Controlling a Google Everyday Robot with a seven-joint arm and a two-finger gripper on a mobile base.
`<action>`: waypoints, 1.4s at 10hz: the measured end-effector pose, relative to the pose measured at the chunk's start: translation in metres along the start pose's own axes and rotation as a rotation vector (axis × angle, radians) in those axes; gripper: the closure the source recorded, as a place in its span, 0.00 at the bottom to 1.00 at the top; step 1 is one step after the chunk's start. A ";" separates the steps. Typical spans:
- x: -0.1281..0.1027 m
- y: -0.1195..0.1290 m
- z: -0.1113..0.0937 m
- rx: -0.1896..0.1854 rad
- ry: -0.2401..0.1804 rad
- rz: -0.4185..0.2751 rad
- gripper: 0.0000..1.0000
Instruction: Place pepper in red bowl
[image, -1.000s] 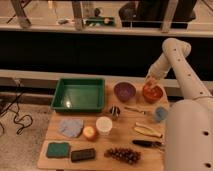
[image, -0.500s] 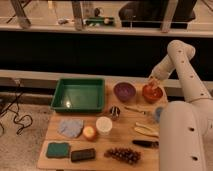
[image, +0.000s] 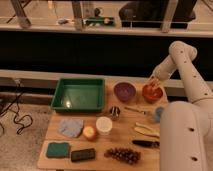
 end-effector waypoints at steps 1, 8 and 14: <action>0.000 0.001 0.000 0.001 0.002 0.002 1.00; 0.008 0.003 0.001 -0.019 0.010 0.026 1.00; 0.009 0.004 0.003 -0.024 -0.004 0.027 0.81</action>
